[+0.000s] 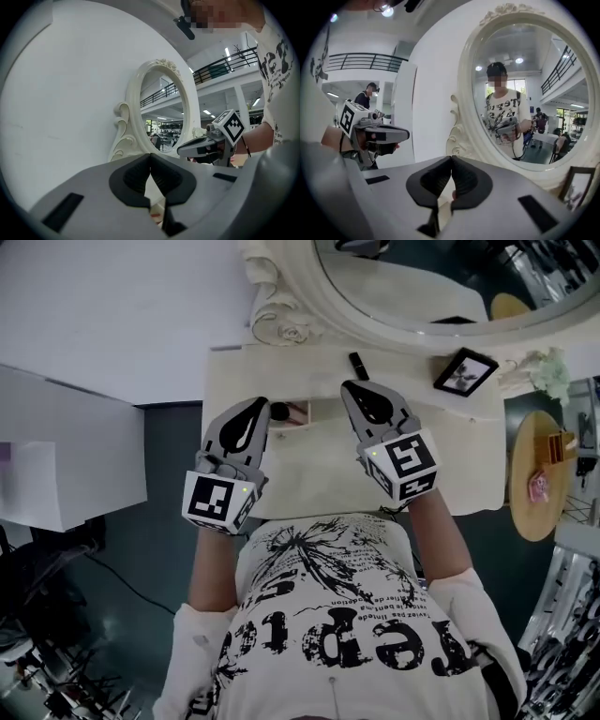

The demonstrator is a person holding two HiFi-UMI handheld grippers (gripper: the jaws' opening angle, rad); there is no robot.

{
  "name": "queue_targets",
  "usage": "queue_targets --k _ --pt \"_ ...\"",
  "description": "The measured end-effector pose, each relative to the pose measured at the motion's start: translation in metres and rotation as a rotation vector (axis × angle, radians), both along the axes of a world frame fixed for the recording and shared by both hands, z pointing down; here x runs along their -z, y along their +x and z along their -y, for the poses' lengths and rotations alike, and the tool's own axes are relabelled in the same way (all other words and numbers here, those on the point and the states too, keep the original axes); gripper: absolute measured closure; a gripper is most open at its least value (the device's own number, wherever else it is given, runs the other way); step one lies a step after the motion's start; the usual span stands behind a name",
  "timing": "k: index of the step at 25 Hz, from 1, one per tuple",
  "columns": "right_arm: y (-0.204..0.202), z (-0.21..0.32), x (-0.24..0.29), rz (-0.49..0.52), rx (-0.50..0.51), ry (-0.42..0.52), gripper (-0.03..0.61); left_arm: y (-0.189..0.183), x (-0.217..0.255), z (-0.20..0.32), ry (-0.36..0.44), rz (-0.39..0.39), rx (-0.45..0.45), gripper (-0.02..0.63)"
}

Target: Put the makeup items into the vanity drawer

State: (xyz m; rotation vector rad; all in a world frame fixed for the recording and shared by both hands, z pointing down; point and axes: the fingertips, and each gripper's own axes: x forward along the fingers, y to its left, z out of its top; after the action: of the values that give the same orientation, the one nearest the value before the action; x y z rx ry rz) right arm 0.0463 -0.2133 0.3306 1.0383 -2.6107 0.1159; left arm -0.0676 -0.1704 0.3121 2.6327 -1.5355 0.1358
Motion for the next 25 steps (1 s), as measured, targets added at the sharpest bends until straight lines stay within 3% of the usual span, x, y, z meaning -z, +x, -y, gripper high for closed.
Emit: queue_targets --k 5,9,11,19,25 --pt "0.043 -0.002 0.031 0.068 -0.083 0.105 0.563 0.027 0.018 0.011 0.03 0.008 -0.041 0.6" --pt "0.069 -0.013 0.052 0.127 -0.107 0.19 0.563 0.046 0.03 0.012 0.024 -0.071 -0.063 0.6" --pt "0.08 -0.015 0.058 0.143 -0.124 0.215 0.565 0.051 0.034 0.013 0.028 -0.071 -0.064 0.6" --pt "0.098 -0.011 0.059 0.172 -0.147 0.216 0.566 0.063 0.029 0.015 0.016 -0.047 -0.049 0.6" --pt "0.095 -0.011 0.056 0.156 -0.109 0.222 0.567 0.07 0.028 0.017 0.017 -0.026 -0.042 0.6"
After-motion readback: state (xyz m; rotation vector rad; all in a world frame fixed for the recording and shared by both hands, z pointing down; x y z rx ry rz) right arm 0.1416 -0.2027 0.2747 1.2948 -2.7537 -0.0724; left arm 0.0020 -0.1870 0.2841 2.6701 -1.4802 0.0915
